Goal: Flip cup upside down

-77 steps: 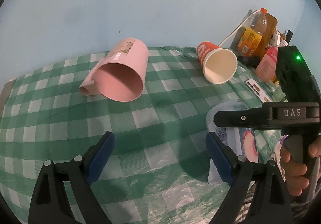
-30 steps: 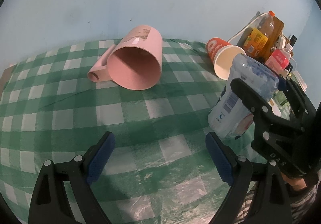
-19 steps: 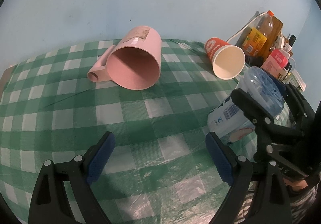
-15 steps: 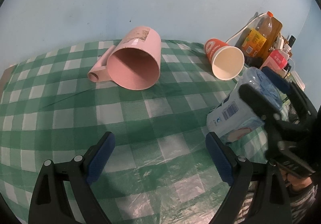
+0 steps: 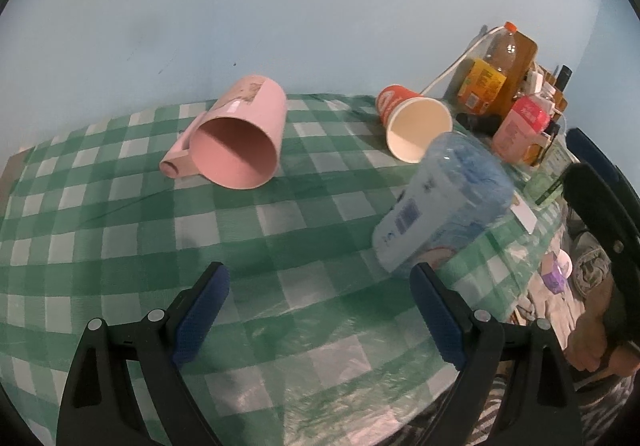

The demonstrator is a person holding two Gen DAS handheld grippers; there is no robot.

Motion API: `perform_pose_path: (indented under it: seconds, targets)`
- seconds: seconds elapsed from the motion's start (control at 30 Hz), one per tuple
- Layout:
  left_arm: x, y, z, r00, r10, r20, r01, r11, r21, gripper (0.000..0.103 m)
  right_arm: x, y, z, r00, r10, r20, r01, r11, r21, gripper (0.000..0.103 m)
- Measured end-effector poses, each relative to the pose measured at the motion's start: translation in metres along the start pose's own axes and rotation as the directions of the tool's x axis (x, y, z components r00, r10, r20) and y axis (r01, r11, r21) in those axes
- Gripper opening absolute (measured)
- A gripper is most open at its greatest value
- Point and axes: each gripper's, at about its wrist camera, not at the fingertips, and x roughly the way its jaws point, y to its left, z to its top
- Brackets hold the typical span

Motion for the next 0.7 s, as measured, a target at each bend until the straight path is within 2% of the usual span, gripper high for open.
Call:
perform_pose_path:
  seconds: [0.4, 0.7]
  targets:
    - [-0.032, -0.034, -0.033, 0.995, -0.022, 0.096, 0.016, 0.998, 0.062, 0.093, -0.051, 0.000, -0.032, 1.000, 0.017, 0.018, -0.017, 1.000, 0.014, 0.089]
    - [-0.055, -0.057, -0.073, 0.971, 0.028, 0.236, -0.059, 0.990, 0.129, 0.094, -0.065, -0.003, -0.057, 1.000, 0.010, 0.007, -0.010, 0.999, 0.053, 0.089]
